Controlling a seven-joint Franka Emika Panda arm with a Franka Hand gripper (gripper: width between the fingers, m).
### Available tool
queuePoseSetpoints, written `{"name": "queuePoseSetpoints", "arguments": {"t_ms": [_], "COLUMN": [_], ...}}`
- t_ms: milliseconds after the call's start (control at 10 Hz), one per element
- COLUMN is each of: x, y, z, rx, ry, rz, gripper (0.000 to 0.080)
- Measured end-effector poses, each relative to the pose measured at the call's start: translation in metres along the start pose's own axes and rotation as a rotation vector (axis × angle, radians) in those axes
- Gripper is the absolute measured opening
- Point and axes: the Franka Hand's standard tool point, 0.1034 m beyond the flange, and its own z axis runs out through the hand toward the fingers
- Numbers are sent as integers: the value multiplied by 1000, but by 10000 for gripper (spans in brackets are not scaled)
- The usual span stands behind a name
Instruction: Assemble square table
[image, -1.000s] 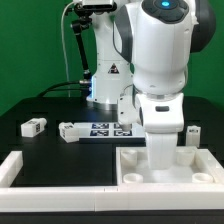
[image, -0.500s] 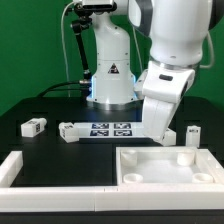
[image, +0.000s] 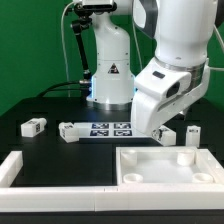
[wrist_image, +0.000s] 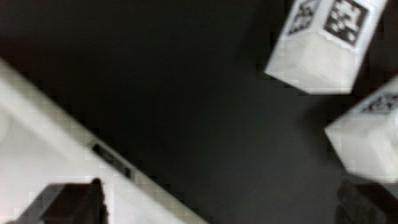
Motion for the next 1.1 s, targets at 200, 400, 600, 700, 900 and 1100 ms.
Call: {"name": "queuePoseSetpoints", "arguments": {"t_ms": [200,400,600,700,900,1100], "x": [9,18,17,15,7,3], "y": [-32,-50,-48,-50,-59,-66], "z": [9,18,17,18,24,28], "rx": [37,62,61,78,185,321], "ry": [-11,-21,-22,-41,-109,-285], "rz": [290,498,496,517,630,697], "gripper": [649,649,649,649,649,649]}}
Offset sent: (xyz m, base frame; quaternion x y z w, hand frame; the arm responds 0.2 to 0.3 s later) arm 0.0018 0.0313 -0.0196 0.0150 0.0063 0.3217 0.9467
